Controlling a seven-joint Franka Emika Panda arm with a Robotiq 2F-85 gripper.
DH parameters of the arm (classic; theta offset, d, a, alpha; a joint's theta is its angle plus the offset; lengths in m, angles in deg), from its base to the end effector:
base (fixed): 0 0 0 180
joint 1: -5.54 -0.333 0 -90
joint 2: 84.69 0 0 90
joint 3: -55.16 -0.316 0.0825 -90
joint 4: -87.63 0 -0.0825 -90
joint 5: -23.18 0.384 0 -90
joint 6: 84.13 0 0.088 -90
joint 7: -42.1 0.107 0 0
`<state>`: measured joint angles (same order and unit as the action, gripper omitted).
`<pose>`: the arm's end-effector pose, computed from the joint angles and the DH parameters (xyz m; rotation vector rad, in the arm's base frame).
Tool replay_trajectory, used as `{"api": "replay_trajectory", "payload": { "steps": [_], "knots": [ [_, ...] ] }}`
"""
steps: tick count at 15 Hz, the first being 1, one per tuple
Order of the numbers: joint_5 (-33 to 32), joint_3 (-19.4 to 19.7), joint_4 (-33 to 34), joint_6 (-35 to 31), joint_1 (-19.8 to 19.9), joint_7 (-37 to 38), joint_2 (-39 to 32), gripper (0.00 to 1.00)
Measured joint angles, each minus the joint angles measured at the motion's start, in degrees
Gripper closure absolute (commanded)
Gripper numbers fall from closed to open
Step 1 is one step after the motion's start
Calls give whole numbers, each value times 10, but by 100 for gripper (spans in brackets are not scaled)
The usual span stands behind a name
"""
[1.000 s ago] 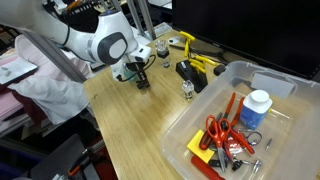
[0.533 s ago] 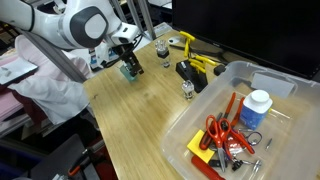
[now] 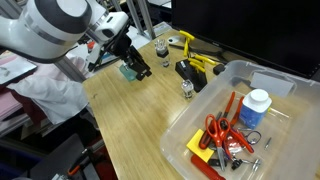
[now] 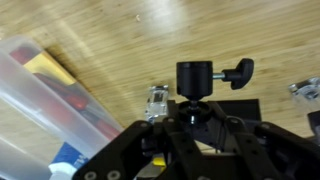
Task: Put the black object on the table in the storage bin
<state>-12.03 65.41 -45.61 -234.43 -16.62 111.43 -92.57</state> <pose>0.5168 0.1227 0.2941 2.8307 -0.6980 0.5206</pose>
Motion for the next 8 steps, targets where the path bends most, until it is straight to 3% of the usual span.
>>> {"api": "replay_trajectory", "payload": {
  "steps": [3, 6, 7, 8],
  "knots": [
    [-73, -10, -38, 52, 45, 78, 54, 92],
    [-92, -32, -76, 89, 99, 115, 100, 92],
    [-92, -38, -88, 92, 115, 119, 112, 67],
    [-91, -45, -99, 90, 128, 115, 121, 67]
  ]
}}
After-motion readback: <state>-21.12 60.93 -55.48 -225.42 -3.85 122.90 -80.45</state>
